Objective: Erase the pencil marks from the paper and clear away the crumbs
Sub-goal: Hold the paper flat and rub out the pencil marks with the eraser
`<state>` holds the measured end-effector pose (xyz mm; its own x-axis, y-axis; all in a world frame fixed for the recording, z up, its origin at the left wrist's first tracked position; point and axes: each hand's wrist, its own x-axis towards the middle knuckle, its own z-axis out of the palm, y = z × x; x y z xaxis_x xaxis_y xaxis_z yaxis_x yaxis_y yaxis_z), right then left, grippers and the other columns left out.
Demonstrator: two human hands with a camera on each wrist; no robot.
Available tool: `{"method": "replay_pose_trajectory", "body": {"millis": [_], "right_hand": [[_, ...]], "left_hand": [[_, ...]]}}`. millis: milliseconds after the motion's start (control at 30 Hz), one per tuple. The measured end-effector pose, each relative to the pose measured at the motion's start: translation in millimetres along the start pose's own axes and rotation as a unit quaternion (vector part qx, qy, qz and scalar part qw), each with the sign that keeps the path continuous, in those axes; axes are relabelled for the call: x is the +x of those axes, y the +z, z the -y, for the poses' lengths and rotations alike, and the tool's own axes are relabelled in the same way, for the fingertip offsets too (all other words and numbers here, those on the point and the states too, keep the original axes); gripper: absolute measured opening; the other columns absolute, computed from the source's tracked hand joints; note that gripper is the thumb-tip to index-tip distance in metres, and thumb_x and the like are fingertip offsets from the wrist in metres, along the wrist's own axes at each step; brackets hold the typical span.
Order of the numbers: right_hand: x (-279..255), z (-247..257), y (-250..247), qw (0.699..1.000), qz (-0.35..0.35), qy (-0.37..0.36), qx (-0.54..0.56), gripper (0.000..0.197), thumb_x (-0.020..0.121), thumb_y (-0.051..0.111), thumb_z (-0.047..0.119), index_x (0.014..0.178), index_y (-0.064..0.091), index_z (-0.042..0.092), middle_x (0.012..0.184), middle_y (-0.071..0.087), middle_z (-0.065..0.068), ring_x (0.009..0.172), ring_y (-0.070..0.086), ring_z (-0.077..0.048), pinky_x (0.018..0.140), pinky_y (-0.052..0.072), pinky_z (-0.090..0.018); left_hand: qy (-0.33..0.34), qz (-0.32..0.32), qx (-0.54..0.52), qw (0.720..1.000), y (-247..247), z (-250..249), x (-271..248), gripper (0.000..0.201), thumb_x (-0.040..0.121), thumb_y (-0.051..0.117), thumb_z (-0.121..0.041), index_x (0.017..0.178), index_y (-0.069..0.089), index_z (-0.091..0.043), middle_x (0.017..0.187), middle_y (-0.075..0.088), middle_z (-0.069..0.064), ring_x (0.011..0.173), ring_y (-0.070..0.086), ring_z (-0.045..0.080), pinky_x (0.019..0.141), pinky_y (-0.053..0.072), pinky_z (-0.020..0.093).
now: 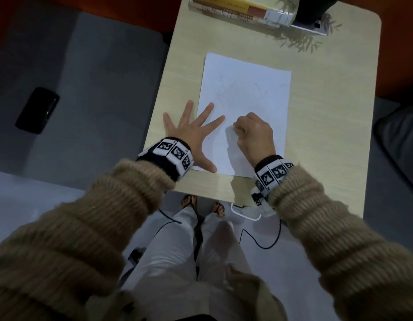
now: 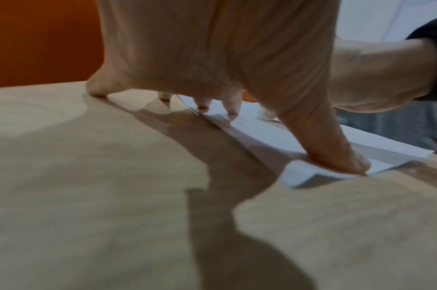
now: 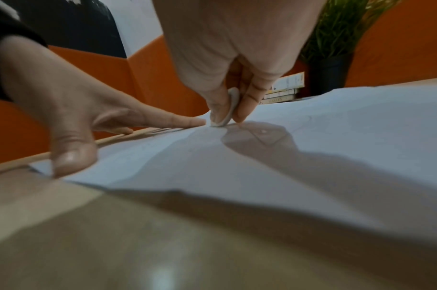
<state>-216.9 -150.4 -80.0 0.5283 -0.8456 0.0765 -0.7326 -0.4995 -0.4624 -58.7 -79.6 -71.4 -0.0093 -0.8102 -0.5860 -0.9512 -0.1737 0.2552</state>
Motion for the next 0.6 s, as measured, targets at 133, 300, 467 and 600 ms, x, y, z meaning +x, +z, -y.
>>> {"method": "replay_pose_trajectory", "body": {"millis": [133,300,467,600], "right_hand": [[-61,23,4,0.993,0.09,-0.074,-0.001,0.012,0.073,0.057,-0.001,0.062,0.055,0.003,0.063,0.053,-0.013,0.051,0.05,-0.027,0.041,0.038,-0.029],[-1,20,5,0.999,0.007,-0.037,0.021,0.017,0.071,0.053,-0.008,0.057,0.053,0.0,0.057,0.052,-0.016,0.046,0.047,-0.024,0.039,0.044,-0.035],[-67,36,10,0.988,0.108,-0.09,0.058,0.021,0.069,0.046,0.014,0.062,0.062,0.004,0.063,0.057,-0.012,0.051,0.053,-0.027,0.042,0.044,-0.031],[-11,35,15,0.995,0.042,-0.069,0.051,0.014,0.069,0.052,-0.003,0.061,0.061,0.003,0.061,0.06,-0.013,0.05,0.056,-0.027,0.043,0.039,-0.026]], "left_hand": [[-0.003,-0.003,-0.008,1.0,3,0,0,0.13,0.048,0.074,-0.074,0.141,-0.015,-0.054,0.151,-0.032,-0.022,0.141,-0.032,0.029,0.101,-0.006,0.078],[0.0,-0.004,-0.017,1.0,2,0,0,0.131,0.049,0.077,-0.07,0.141,-0.015,-0.054,0.15,-0.033,-0.021,0.14,-0.033,0.028,0.101,-0.007,0.078],[-0.003,-0.007,-0.019,1.0,5,0,2,0.134,0.044,0.079,-0.07,0.14,-0.015,-0.055,0.151,-0.031,-0.021,0.141,-0.032,0.029,0.1,-0.007,0.079],[0.007,-0.016,-0.026,1.0,2,2,1,0.134,0.042,0.079,-0.07,0.142,-0.008,-0.053,0.153,-0.029,-0.02,0.141,-0.031,0.03,0.098,-0.006,0.08]]}}
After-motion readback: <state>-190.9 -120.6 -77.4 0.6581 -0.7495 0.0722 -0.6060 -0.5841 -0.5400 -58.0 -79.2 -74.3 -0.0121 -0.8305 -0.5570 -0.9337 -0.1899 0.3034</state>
